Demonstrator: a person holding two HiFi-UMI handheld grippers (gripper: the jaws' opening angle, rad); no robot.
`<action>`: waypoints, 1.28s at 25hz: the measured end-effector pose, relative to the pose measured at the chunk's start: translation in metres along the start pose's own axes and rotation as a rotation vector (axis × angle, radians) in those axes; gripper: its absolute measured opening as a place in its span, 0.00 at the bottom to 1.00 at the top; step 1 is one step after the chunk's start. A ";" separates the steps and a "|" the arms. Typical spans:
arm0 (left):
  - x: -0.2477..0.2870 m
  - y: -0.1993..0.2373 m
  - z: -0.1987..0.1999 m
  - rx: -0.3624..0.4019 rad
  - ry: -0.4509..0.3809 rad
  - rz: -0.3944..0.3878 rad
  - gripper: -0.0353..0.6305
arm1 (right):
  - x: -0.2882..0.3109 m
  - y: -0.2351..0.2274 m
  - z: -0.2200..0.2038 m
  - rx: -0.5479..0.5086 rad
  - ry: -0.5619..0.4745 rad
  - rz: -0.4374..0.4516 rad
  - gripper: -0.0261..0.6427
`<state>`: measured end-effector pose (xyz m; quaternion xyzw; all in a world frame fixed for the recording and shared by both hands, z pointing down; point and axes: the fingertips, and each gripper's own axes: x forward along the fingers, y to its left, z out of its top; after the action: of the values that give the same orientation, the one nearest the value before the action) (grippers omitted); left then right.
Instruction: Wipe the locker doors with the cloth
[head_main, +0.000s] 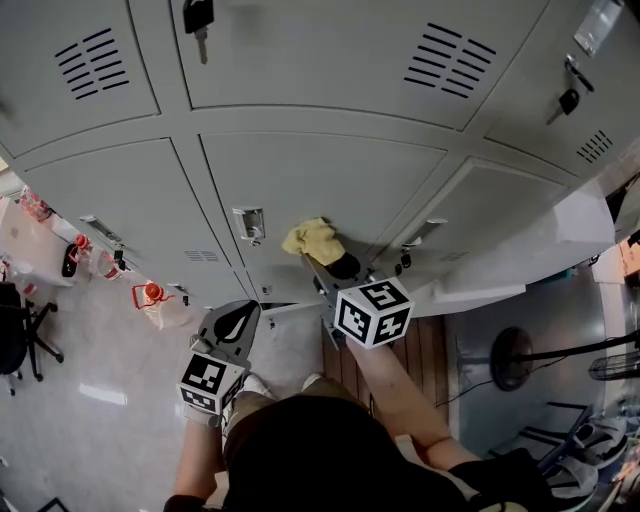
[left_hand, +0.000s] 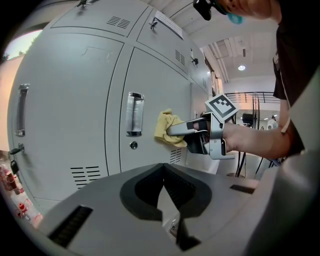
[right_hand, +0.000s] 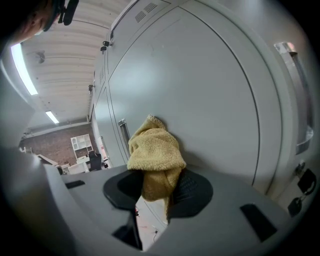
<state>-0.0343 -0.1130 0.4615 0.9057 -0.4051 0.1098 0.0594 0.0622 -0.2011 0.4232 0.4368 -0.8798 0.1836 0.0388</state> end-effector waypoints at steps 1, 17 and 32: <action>0.003 -0.002 0.001 0.001 0.000 -0.006 0.06 | -0.003 -0.004 0.000 0.002 -0.001 -0.007 0.24; 0.051 -0.049 0.007 0.015 -0.006 -0.110 0.06 | -0.056 -0.070 -0.003 0.029 -0.011 -0.134 0.24; 0.050 -0.055 -0.001 0.012 0.023 -0.121 0.06 | -0.064 -0.090 -0.022 0.088 -0.002 -0.187 0.24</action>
<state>0.0392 -0.1121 0.4734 0.9277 -0.3480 0.1187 0.0649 0.1704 -0.1947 0.4549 0.5186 -0.8261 0.2174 0.0356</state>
